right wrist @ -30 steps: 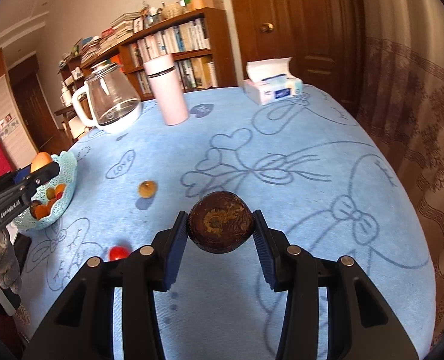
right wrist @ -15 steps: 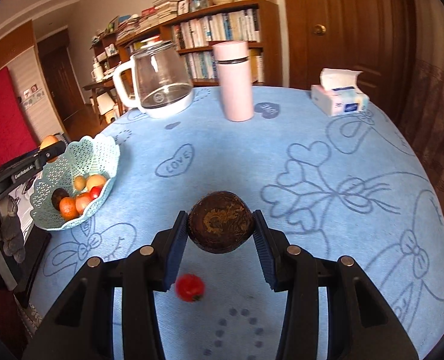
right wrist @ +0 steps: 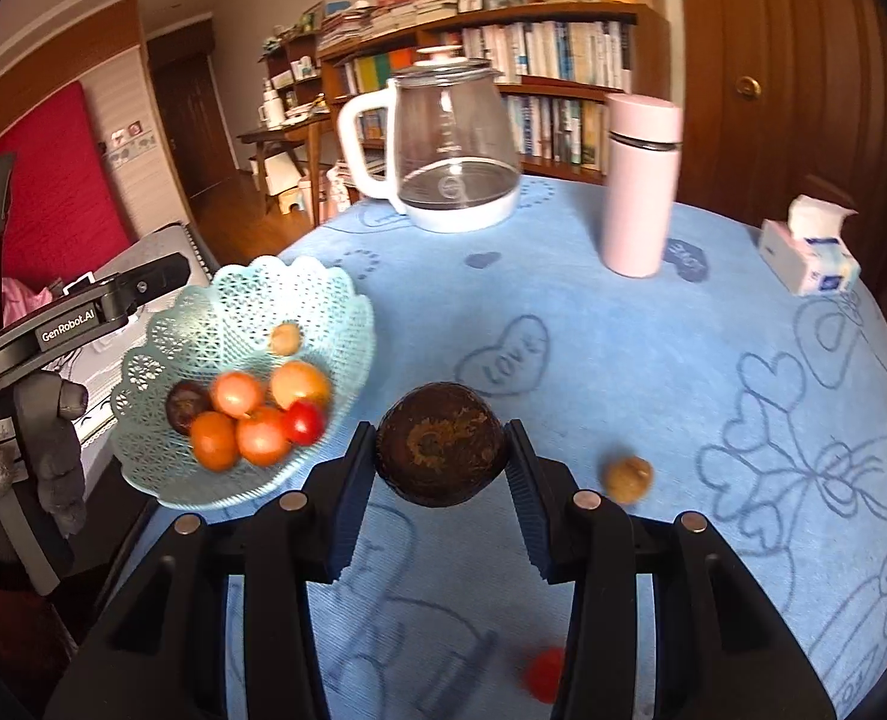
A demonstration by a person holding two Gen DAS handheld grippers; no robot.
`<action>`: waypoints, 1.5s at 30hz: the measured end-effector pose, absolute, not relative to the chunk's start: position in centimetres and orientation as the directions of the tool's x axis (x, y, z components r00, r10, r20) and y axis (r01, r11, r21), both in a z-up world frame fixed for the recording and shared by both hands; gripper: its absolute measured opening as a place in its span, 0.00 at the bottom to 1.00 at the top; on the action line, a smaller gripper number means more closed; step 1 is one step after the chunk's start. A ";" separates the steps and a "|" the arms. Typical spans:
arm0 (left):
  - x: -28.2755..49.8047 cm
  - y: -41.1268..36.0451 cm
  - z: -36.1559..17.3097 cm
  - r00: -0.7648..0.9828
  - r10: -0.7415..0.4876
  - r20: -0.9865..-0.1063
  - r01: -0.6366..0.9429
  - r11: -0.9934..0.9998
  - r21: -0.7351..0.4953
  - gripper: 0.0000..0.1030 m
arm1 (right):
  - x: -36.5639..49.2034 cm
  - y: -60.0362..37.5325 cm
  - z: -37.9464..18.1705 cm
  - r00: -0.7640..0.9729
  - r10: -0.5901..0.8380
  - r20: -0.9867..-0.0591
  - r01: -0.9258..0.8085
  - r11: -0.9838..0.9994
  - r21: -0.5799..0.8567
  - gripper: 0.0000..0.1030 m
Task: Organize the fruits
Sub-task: 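Lower the dark brown fruit into the basket and open the right tool, then withdraw both tools from the basket toward the tomato and tan fruit on the cloth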
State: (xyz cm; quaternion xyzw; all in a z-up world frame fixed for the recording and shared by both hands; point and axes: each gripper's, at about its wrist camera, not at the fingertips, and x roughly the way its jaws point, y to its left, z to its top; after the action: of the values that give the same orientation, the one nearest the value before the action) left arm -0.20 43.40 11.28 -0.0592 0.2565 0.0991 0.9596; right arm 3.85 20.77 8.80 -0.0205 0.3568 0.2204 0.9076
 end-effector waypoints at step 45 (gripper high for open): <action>-1.9 43.1 12.5 0.869 0.106 -0.484 -0.191 0.973 -0.130 0.97 | 6.8 19.0 8.2 0.675 0.407 -0.616 -0.313 0.913 0.260 0.50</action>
State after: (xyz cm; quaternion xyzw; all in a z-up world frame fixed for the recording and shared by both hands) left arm -1.88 43.12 12.48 -0.0873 0.2443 0.0771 0.9627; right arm 6.77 18.97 8.19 0.0665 0.3518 0.1973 0.9126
